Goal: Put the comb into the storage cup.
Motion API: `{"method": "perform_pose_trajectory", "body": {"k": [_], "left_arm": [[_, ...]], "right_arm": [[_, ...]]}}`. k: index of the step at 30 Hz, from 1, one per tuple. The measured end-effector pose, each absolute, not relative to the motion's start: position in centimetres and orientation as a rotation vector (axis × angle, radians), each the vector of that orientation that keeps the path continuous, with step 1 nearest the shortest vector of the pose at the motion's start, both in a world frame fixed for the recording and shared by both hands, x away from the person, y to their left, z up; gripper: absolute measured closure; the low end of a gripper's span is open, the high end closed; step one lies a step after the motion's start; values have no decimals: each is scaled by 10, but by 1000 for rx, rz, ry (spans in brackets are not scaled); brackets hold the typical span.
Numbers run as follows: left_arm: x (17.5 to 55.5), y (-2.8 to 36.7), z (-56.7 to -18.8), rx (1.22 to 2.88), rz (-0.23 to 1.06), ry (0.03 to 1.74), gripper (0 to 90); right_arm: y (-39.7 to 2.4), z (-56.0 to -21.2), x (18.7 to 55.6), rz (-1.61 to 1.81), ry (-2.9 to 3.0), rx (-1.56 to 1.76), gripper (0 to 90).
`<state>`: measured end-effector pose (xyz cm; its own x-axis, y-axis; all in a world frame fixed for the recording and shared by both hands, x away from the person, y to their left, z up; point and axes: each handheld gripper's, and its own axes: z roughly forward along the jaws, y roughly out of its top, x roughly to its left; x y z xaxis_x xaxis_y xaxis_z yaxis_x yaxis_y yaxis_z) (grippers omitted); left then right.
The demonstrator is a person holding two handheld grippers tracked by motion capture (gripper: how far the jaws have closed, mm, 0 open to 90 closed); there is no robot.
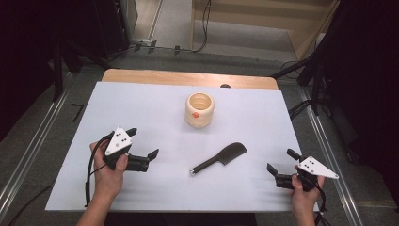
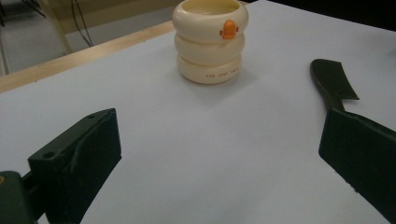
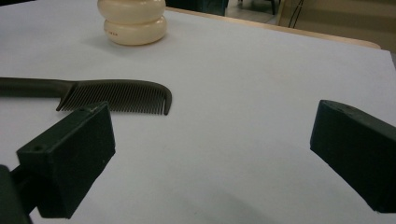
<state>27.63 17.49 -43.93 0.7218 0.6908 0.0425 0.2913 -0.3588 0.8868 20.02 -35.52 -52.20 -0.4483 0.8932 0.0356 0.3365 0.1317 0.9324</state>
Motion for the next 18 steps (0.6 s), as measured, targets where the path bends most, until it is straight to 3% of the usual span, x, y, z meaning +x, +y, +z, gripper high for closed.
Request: {"method": "perform_pose_trajectory", "body": {"k": [18], "left_arm": [[290, 117, -439, 2067, 380, 671, 0]], "right_arm": [[-354, -522, 201, 1299, 1878, 1176, 0]]}}
